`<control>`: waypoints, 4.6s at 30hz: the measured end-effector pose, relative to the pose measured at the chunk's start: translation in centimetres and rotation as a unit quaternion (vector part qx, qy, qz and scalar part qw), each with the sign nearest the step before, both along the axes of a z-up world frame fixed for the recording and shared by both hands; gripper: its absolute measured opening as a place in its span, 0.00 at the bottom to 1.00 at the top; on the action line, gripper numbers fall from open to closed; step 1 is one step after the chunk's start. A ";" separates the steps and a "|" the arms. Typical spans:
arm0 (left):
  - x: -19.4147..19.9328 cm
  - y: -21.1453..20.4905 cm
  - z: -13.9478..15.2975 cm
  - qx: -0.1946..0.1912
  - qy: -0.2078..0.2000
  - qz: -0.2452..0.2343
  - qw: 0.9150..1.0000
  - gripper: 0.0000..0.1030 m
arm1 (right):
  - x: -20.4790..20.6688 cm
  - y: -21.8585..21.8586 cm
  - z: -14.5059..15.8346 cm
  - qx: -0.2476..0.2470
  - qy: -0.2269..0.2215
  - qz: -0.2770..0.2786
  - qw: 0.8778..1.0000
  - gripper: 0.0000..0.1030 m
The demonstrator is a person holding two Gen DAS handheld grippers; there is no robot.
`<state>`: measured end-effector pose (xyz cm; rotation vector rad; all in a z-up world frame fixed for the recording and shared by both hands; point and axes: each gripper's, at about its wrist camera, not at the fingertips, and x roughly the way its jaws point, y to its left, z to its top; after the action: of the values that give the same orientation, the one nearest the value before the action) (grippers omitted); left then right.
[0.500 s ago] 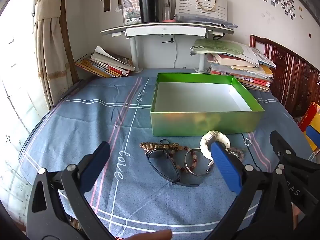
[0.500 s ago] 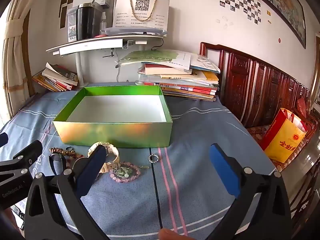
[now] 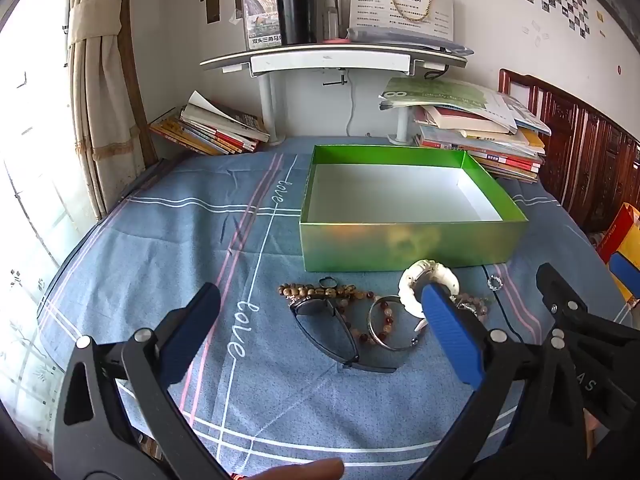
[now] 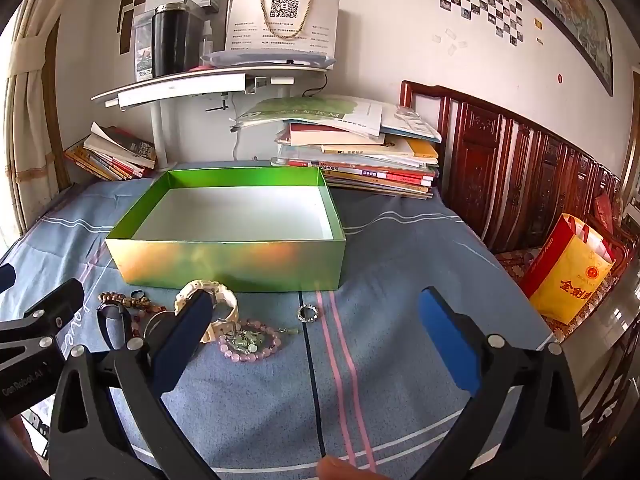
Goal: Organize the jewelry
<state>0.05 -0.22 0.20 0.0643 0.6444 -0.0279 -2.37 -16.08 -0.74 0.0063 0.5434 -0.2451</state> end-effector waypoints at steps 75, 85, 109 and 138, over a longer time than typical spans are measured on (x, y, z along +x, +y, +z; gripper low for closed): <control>0.0 0.4 -0.5 0.001 0.005 0.000 1.000 0.96 | 0.0 0.0 -0.3 -0.004 0.010 0.002 1.000 0.98; -0.2 1.0 -1.2 0.000 0.007 0.000 1.000 0.96 | 0.1 0.0 -0.3 -0.004 0.011 0.002 1.000 0.98; -0.2 0.9 -1.3 -0.001 0.008 0.000 1.000 0.96 | 0.0 0.0 -0.3 -0.004 0.012 0.002 1.000 0.98; 2.4 1.8 -3.5 0.033 0.085 0.014 0.996 0.96 | 3.1 -2.2 -3.1 -0.014 0.109 0.007 0.994 0.98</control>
<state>2.49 1.59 -3.28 0.1176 0.8158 0.0150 0.78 -18.31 -3.84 -0.0524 0.7560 -0.2413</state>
